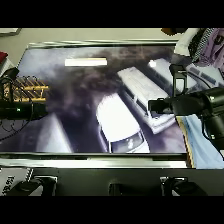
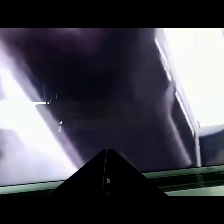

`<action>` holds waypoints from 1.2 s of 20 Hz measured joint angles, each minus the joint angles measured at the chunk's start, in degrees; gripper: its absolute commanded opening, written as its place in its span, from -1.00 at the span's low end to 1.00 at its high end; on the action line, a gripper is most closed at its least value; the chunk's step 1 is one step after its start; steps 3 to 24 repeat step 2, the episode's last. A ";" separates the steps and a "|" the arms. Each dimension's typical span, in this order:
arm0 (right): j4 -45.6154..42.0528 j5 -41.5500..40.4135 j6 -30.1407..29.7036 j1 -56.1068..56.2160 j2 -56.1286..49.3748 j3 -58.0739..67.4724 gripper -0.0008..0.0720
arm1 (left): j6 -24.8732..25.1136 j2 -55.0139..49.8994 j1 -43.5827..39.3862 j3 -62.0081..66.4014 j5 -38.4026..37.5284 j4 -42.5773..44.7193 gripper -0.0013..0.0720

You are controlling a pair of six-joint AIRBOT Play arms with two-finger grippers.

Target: Fold the clothes and pants, and hang the long-sleeved shirts on hangers.

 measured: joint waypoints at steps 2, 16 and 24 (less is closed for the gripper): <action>-0.20 0.02 0.00 0.02 0.00 0.00 -0.87 | 0.00 0.00 0.00 -0.04 0.00 0.00 -0.89; -0.20 0.02 0.00 0.02 0.00 0.00 -0.87 | 0.00 0.00 0.00 -0.04 0.00 0.00 -0.89; -0.20 0.02 0.00 0.02 0.00 0.00 -0.87 | 0.00 0.00 0.00 -0.04 0.00 0.00 -0.89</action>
